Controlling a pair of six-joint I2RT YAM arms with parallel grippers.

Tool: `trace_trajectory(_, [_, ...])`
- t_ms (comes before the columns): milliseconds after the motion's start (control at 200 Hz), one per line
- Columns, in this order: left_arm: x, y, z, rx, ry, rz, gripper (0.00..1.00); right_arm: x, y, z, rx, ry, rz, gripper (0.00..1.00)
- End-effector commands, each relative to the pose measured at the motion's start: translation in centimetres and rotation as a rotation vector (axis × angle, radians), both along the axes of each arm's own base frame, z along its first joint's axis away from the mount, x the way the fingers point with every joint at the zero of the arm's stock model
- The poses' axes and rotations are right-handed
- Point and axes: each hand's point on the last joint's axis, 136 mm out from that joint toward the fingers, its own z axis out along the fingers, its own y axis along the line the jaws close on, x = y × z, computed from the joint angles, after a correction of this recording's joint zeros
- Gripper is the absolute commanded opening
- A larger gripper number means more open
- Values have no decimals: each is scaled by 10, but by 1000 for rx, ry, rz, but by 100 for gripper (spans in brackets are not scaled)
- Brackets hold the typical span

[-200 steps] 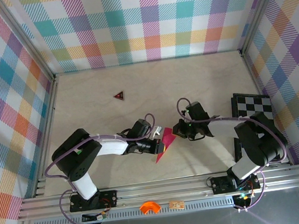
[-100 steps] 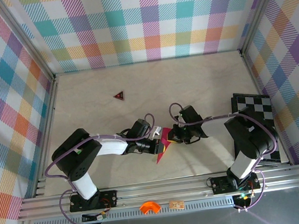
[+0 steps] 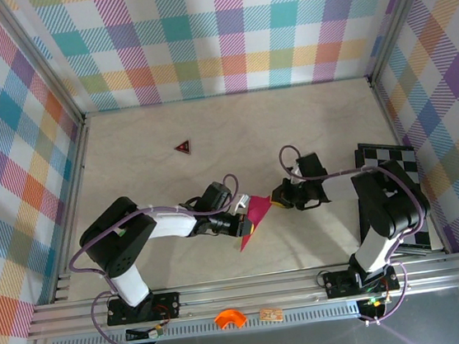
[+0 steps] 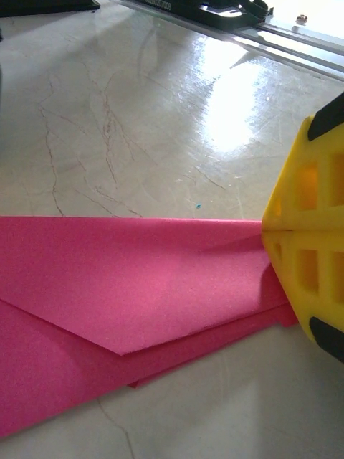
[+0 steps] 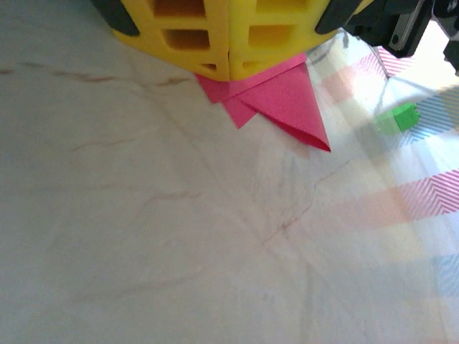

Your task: Fold a paper plane with a square sheet of paper (pick it up from the middle)

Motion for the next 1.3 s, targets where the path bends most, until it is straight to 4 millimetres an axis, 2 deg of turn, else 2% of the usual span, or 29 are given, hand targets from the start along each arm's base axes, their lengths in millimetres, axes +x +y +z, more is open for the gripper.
trace_trajectory(0, [-50, 65, -63, 304, 200, -20, 0, 14, -24, -3, -98, -24, -50, 5])
trace_trajectory(200, [-52, 67, -62, 310, 194, -38, 0, 11, -20, 30, -54, -82, -40, 6])
trace_trajectory(400, [-50, 66, -61, 306, 193, -35, 0, -9, 20, 41, 12, -117, 35, 8])
trace_trajectory(520, [-48, 64, -58, 301, 185, -35, 0, -20, 34, 24, -10, -71, 74, 6])
trace_trajectory(695, [-40, 55, -43, 266, 164, -29, 0, -35, 20, -14, -92, 31, 53, 3])
trace_trajectory(885, [-20, 32, 0, 169, 100, -11, 0, -45, 7, -27, -168, 72, 47, 1])
trace_trajectory(1010, [-3, 5, 37, 45, 58, 3, 4, -47, 8, -29, -165, 79, 54, 1])
trace_trajectory(1075, [4, -10, 47, -9, 53, 5, 4, -47, 8, -30, -166, 81, 54, 1])
trace_trajectory(1195, [17, -32, 50, -56, 45, 23, 3, -46, 7, -30, -172, 83, 50, 0])
trace_trajectory(1295, [22, -41, 33, -19, 60, 25, 4, -46, 7, -30, -172, 83, 52, 0])
